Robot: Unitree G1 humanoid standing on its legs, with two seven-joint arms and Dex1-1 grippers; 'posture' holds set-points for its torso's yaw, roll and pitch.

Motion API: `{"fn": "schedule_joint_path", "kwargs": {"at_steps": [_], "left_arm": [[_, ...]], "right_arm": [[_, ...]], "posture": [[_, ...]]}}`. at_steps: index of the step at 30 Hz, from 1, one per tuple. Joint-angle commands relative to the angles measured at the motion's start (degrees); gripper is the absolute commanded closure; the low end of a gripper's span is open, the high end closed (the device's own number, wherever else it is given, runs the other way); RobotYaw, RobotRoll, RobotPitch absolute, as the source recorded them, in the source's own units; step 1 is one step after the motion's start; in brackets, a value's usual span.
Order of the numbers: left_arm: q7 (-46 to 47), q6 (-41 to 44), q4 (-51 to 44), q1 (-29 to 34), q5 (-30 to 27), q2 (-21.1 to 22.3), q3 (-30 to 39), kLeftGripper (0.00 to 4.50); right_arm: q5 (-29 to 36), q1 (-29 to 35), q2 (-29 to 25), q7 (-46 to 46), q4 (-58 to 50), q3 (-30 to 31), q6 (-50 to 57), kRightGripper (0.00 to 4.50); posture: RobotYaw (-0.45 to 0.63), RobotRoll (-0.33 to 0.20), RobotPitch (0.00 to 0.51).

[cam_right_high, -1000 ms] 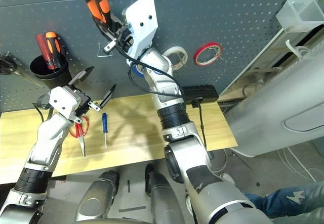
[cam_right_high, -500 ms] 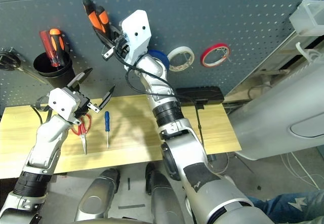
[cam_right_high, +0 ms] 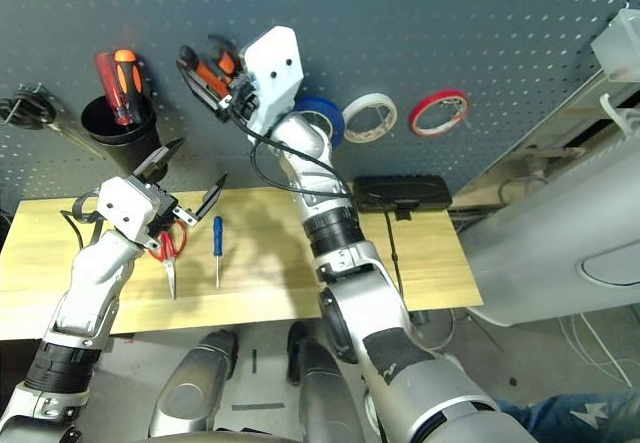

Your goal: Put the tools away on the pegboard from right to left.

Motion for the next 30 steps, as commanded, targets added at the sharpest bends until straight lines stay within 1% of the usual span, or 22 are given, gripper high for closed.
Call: {"fn": "schedule_joint_path", "kwargs": {"at_steps": [1, 4, 8, 10, 12, 16, 17, 19, 24, 30], "left_arm": [[-1.8, 0.2, 1.3, 0.5, -0.3, 0.6, -1.2, 0.0], [-2.7, 0.2, 2.5, 0.2, -0.4, 0.6, -1.7, 0.0], [-4.2, 0.3, 4.7, -0.1, 0.1, 0.9, -3.1, 0.0], [-4.9, 0.4, 5.6, -0.3, 0.3, 1.0, -3.7, 0.0], [-5.5, 0.8, 6.4, -0.4, 0.6, 1.1, -4.3, 0.0], [-8.0, 4.3, 8.3, -0.5, 0.2, 1.4, -6.0, 0.0], [-8.4, 5.8, 9.0, -0.5, -0.3, 1.1, -6.1, 0.0], [-9.2, 6.5, 10.4, -0.7, 0.3, 1.2, -6.9, 0.0], [-9.3, 6.5, 14.0, -1.7, 1.6, 0.8, -8.1, 0.0], [-9.3, 12.9, 21.5, -3.5, 5.8, 0.4, -11.9, 0.0]], "right_arm": [[-0.7, 7.5, -3.2, 0.8, -14.9, 2.2, 5.9, 0.03], [-1.0, 12.6, -7.4, 2.7, -21.1, 3.7, 10.0, 0.03], [-0.9, 18.0, -11.5, 3.5, -24.0, 3.6, 15.0, 0.03], [-0.5, 19.7, -12.7, 3.4, -24.8, 3.5, 17.3, 0.03], [0.5, 20.9, -12.9, 3.1, -25.0, 3.6, 21.5, 0.03], [2.1, 23.9, -12.5, 2.4, -24.9, 4.0, 31.4, 0.03], [2.2, 24.5, -12.2, 2.1, -24.6, 3.8, 32.3, 0.03], [2.4, 25.7, -12.2, 1.7, -23.3, 3.8, 35.5, 0.03], [1.6, 26.9, -12.3, 1.1, -20.1, 4.0, 36.0, 0.03], [1.4, 28.2, -12.3, 0.0, -15.2, 3.7, 37.9, 0.03]], "posture": [[0.23, 0.0, 0.265], [0.22, 0.0, 0.261], [0.2, 0.0, 0.253], [0.2, 0.0, 0.252], [0.19, 0.0, 0.245], [0.19, 0.0, 0.24], [0.19, 0.0, 0.239], [0.19, 0.0, 0.238], [0.19, 0.0, 0.237], [0.19, 0.0, 0.24]]}}
